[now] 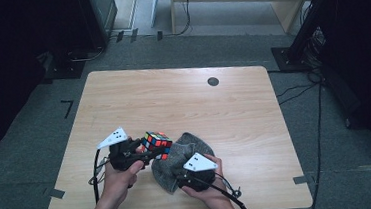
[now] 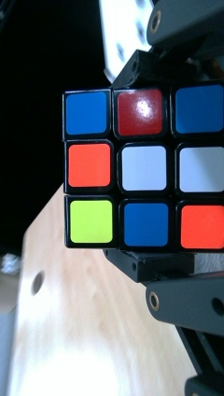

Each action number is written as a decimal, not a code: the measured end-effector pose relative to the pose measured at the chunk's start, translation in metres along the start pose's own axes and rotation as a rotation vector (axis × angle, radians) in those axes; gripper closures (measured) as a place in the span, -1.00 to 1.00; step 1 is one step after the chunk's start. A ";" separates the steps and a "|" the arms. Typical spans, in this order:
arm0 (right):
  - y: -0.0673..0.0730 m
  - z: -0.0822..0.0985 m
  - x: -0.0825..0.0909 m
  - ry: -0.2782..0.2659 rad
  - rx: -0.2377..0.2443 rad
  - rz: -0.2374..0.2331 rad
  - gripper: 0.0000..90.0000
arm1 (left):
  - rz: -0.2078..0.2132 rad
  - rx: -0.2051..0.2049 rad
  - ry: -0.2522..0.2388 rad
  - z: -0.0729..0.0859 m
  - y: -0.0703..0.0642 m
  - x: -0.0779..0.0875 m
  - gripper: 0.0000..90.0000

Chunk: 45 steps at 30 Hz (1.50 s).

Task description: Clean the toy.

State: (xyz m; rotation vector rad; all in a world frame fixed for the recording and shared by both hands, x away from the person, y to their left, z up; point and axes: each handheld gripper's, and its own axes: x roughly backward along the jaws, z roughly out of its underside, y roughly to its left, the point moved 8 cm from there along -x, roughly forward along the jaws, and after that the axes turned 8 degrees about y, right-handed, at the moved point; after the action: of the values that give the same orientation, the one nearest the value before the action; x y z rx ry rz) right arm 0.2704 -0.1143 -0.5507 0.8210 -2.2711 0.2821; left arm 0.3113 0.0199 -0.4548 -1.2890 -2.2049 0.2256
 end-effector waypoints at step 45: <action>-0.066 0.027 -0.001 0.081 -0.100 0.109 0.32 | -0.202 -0.269 0.066 0.025 0.001 -0.016 -0.25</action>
State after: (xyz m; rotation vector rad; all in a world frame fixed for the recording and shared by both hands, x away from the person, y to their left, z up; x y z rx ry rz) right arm 0.2980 -0.1756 -0.5730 0.6242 -2.2378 0.2451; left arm 0.3041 0.0105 -0.4815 -1.1777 -2.3465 -0.1946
